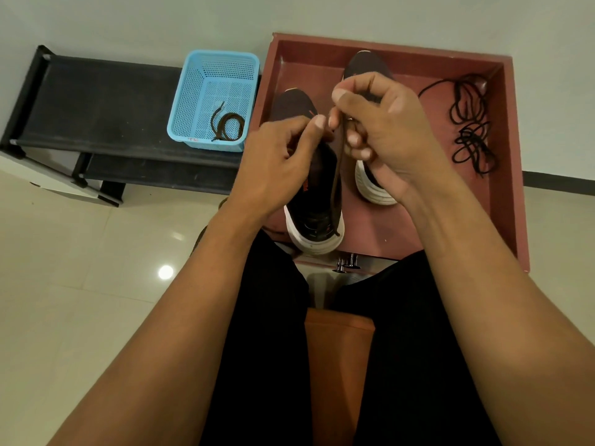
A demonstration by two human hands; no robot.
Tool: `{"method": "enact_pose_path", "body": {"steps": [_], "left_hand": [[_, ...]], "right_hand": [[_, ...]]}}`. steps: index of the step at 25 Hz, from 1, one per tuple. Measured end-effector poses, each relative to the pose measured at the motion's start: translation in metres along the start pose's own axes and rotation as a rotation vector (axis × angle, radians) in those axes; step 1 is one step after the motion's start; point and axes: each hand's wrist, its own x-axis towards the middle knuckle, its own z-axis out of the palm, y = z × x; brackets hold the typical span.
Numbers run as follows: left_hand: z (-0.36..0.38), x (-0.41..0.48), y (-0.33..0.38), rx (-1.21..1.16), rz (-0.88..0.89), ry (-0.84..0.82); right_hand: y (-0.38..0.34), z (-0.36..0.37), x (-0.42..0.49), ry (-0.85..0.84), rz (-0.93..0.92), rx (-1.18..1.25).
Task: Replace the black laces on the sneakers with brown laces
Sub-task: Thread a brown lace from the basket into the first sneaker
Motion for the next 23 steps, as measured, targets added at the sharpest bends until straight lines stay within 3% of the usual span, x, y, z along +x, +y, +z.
{"method": "enact_pose_path", "body": {"steps": [4, 7, 10, 12, 15, 18, 20, 23], "left_hand": [[0.003, -0.006, 0.009, -0.325, -0.169, -0.359], [-0.004, -0.006, 0.008, -0.420, -0.172, -0.399], [-0.008, -0.004, 0.004, -0.494, -0.216, -0.240], [-0.011, 0.000, 0.000, -0.528, -0.235, -0.068], [-0.012, 0.004, -0.006, -0.524, -0.219, 0.085], [-0.009, 0.006, -0.009, -0.425, -0.161, 0.096], [-0.008, 0.006, -0.007, -0.400, -0.132, 0.098], [-0.011, 0.009, -0.014, -0.366, -0.227, 0.188]], "right_hand": [[0.002, -0.003, 0.005, 0.101, -0.063, 0.128], [0.003, -0.011, 0.009, 0.181, -0.082, 0.187], [0.005, -0.016, 0.011, 0.216, -0.075, 0.159], [0.007, -0.016, 0.009, 0.186, -0.039, -0.012], [0.010, -0.011, 0.001, -0.091, -0.039, -0.467], [0.013, -0.004, -0.004, -0.326, -0.071, -0.721], [0.015, -0.003, -0.002, -0.351, -0.072, -0.725], [0.018, -0.002, -0.001, -0.256, -0.042, -0.542]]}}
